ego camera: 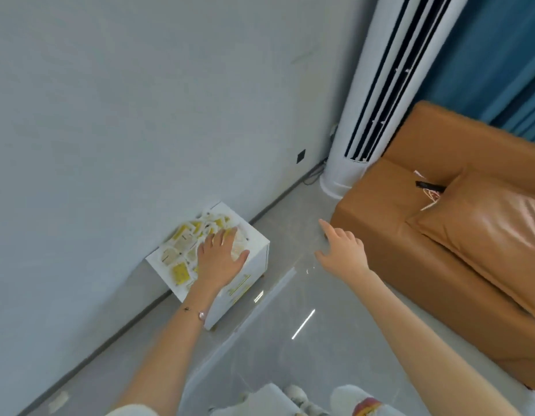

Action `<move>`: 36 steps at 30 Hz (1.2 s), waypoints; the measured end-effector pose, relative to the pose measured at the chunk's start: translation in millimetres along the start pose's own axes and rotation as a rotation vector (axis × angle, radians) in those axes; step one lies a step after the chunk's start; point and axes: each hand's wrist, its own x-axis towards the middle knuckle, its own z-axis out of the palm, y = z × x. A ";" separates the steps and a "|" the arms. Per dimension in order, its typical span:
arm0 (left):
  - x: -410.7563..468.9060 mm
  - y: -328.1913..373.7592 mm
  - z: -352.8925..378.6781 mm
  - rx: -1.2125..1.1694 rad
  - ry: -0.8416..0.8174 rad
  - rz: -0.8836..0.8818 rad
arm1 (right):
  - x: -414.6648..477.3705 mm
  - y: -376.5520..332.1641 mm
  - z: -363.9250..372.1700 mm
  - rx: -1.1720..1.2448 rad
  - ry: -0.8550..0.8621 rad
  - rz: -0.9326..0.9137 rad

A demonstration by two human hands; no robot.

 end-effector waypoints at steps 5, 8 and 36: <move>8.8 -48.6 6.3 -0.132 0.008 -0.263 | 79.1 -33.6 4.4 -0.015 -0.100 -0.160; 18.3 -73.2 10.2 -0.145 0.014 -0.328 | 122.6 -61.6 25.1 -0.008 -0.190 -0.186; 245.2 -287.5 279.7 -0.539 0.045 -0.835 | 416.0 -175.3 410.6 0.043 -0.679 -0.011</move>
